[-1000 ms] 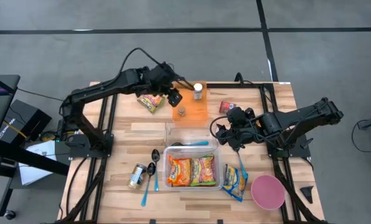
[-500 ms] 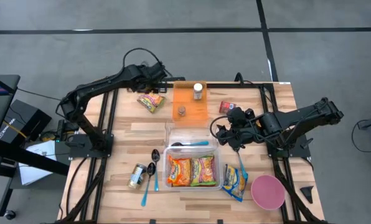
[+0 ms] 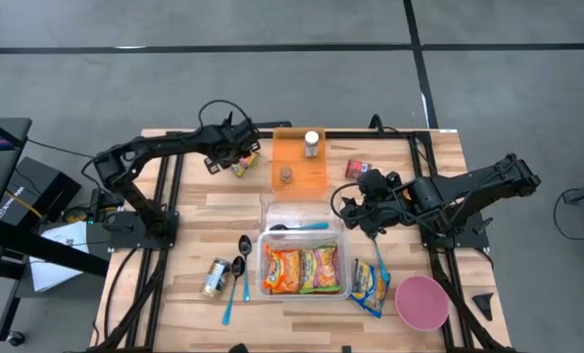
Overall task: Pick & Place Food Item
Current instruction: Put the green noodle pack into the white transparent bin
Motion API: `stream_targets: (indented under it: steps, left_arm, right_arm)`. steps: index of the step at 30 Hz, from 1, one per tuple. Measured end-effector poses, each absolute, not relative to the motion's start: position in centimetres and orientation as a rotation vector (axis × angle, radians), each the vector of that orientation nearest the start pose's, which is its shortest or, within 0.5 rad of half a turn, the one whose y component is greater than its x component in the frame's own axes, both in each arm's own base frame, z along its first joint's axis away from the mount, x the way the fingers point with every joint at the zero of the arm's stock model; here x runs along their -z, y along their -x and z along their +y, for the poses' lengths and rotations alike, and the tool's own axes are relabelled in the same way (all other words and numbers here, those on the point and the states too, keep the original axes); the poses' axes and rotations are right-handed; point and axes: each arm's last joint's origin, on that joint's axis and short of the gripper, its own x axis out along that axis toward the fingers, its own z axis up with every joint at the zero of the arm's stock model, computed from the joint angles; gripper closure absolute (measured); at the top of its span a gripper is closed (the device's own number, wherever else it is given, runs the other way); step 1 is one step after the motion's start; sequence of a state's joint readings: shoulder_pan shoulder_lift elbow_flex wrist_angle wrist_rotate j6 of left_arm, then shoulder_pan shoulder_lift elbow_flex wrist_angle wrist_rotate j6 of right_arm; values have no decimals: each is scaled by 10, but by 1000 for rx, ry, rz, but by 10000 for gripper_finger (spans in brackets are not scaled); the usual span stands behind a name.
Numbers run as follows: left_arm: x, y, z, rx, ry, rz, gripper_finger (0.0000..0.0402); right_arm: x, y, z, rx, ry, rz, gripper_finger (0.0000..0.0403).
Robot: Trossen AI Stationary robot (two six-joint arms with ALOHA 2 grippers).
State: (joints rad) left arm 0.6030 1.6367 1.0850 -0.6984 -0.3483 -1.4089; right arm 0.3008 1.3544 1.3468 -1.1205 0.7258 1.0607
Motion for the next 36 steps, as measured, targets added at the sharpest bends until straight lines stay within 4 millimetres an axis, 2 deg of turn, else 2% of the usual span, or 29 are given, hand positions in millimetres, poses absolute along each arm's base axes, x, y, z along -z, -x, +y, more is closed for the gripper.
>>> stream_targets:
  steps: [10, 26, 36]
  left_arm:
    - [-185, -236, 198, -1675, 1410, 236, 252]
    - [-157, -222, 195, -1678, 1443, 218, 273]
    - [-152, -215, 196, -1692, 1461, 227, 297]
  right_arm:
    - [-339, -241, 55, 827, -413, 655, 104]
    - [-339, -243, 49, 849, -421, 652, 104]
    - [-338, -243, 51, 837, -442, 659, 104]
